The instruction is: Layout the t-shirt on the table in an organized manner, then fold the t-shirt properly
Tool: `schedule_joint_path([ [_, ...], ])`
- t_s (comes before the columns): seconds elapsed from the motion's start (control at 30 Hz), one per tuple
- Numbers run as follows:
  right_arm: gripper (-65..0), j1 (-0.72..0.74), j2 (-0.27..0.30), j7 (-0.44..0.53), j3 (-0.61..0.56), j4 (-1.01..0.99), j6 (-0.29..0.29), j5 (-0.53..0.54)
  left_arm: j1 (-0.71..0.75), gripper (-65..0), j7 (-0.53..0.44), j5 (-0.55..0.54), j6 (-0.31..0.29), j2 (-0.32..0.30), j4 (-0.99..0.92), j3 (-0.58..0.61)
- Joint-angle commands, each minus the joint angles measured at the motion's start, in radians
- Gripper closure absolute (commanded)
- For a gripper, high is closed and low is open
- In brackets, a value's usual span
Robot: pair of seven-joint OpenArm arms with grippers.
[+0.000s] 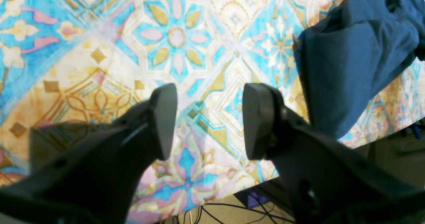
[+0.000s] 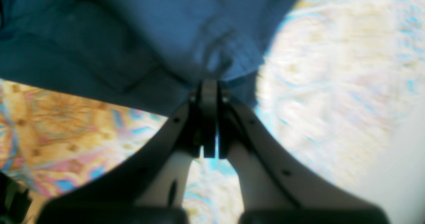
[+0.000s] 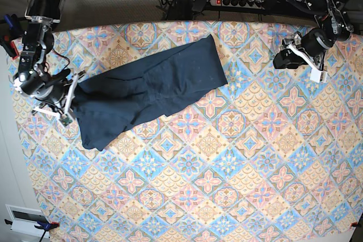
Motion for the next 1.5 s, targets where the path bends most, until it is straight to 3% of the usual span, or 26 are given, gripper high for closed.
schedule_joint_path([
  [0.0, 0.0, 0.006, 0.020, 0.014, 0.021, 0.032, -0.005, 0.008, -0.003, -31.5, -0.014, -0.020, -0.005, -0.011, 0.017, -0.005],
  [0.3, 0.0, -0.037, 0.021, 0.012, 0.059, 0.065, -0.005, 0.008, -0.004, -31.5, -0.014, -0.020, -0.005, -0.009, 0.017, -0.002],
  [0.47, -0.5, -0.035, 0.017, 0.024, -0.036, 0.011, -0.005, 0.005, -0.001, -31.5, -0.014, -0.020, -0.005, -0.009, 0.017, -0.002],
  [0.7, -15.2, -0.028, 0.017, 0.089, -0.062, -0.069, -0.005, -0.001, 0.000, -31.5, -0.014, -0.020, -0.005, -0.011, 0.017, -0.005],
  [0.8, -20.3, 0.040, 0.017, 0.116, -0.062, -0.069, -0.005, -0.052, 0.000, -31.5, -0.014, -0.020, -0.005, -0.012, 0.017, -0.005],
  [1.0, -22.7, 0.199, 0.017, 0.120, -0.065, -0.078, -0.005, -0.072, 0.011, -31.5, -0.014, -0.020, -0.005, -0.014, 0.018, -0.005],
  [1.27, -25.4, 0.391, 0.024, 0.127, -0.071, -0.485, -0.005, -0.067, 0.013, -31.5, -0.014, -0.020, -0.005, -0.015, 0.018, -0.005],
  [1.47, -31.7, 0.489, 0.058, 0.253, -0.151, -0.730, -0.005, -0.069, 0.013, -31.5, -0.014, -0.020, -0.005, -0.011, 0.018, -0.005],
])
